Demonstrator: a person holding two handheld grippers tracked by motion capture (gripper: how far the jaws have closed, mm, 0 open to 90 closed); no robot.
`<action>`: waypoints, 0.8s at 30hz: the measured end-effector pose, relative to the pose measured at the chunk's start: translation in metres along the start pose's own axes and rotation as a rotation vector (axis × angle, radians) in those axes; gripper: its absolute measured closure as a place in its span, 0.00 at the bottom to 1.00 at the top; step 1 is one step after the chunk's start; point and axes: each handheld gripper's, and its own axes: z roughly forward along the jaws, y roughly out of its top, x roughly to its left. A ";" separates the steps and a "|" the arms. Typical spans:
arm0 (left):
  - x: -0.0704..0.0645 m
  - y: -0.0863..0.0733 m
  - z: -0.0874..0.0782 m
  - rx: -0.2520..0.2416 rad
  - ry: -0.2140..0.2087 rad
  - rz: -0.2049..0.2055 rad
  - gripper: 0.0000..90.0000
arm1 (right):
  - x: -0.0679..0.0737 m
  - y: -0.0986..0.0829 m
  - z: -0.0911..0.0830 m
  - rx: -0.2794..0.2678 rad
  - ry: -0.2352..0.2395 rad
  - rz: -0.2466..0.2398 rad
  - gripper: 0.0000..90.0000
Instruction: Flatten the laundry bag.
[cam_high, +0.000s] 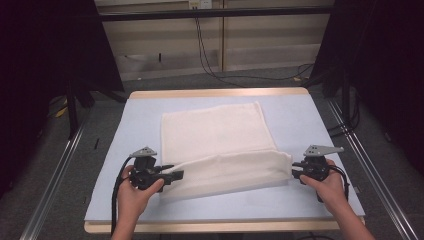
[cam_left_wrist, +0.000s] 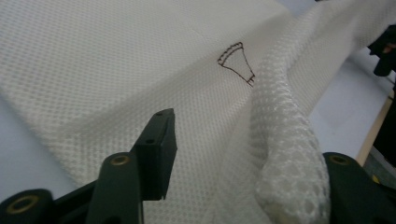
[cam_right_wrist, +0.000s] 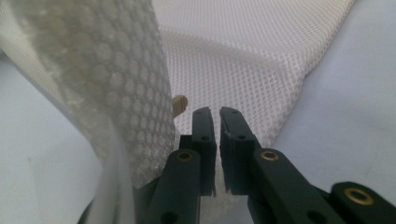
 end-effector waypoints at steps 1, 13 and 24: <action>0.000 0.000 -0.002 -0.005 0.015 0.004 0.51 | 0.000 -0.001 -0.001 0.010 -0.002 -0.008 0.93; 0.016 -0.003 -0.014 -0.001 0.038 -0.027 0.34 | -0.001 -0.005 -0.003 0.033 0.003 -0.013 0.93; 0.030 -0.007 -0.034 -0.031 0.047 -0.064 0.27 | 0.000 -0.006 -0.003 0.051 0.001 -0.027 0.95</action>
